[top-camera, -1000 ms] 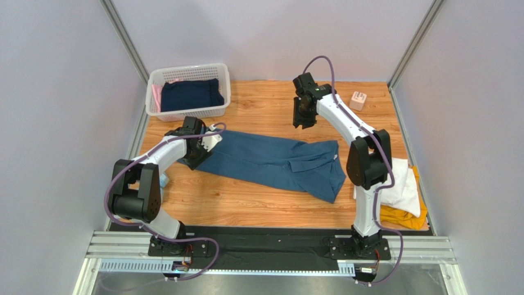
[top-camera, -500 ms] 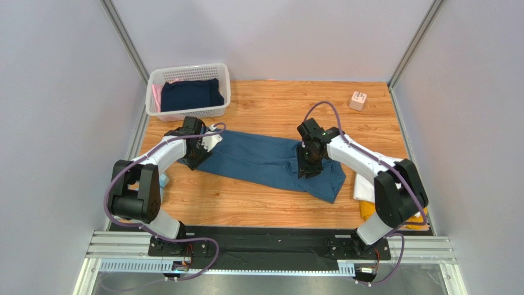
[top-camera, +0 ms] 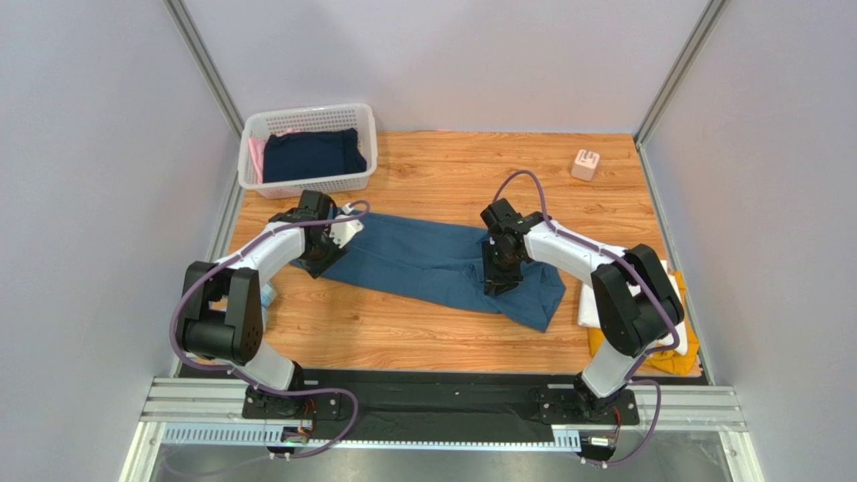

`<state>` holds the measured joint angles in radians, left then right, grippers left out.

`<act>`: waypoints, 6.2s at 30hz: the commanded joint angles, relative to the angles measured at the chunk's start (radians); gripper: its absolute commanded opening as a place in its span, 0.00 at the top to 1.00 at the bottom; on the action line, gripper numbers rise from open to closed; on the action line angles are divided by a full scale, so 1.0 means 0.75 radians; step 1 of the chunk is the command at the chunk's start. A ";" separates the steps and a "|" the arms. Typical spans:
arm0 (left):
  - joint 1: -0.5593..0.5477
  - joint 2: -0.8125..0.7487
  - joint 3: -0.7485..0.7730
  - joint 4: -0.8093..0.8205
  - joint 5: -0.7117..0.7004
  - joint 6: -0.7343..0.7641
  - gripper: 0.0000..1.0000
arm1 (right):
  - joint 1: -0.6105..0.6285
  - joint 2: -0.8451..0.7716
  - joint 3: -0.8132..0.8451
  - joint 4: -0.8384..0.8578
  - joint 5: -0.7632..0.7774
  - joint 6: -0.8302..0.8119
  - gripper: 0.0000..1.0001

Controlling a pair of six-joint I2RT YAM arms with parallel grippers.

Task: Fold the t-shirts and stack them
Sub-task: Fold the other side of the tshirt into a rectangle

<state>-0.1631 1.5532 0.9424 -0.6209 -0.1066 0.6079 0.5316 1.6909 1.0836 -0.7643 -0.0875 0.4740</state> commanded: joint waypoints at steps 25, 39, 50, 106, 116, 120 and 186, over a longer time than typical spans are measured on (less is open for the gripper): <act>0.003 -0.050 -0.066 0.030 0.005 0.022 0.47 | -0.169 0.378 0.572 -0.067 0.274 -0.096 0.73; 0.003 -0.038 -0.052 0.028 0.007 0.024 0.47 | -0.126 0.106 0.611 -0.210 0.391 -0.098 0.68; 0.003 -0.013 -0.017 0.016 0.011 0.016 0.47 | -0.058 -0.081 0.020 0.019 0.358 -0.018 0.67; 0.017 -0.073 -0.117 0.012 -0.017 0.085 0.48 | -0.142 0.517 0.828 -0.001 0.315 -0.043 0.78; 0.019 -0.069 -0.115 0.018 0.005 0.069 0.48 | -0.008 0.083 0.527 -0.016 0.356 -0.070 0.61; 0.019 -0.071 -0.113 0.020 0.005 0.075 0.48 | 0.060 0.051 0.343 0.045 0.332 -0.021 0.65; 0.048 -0.220 0.277 -0.105 0.244 -0.080 0.47 | -0.120 -0.135 0.223 -0.012 0.219 0.192 0.44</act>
<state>-0.1318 1.4067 1.0637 -0.6956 -0.0319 0.6117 0.4347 1.6432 1.4185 -0.7769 0.1627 0.5320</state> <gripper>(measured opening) 0.523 0.569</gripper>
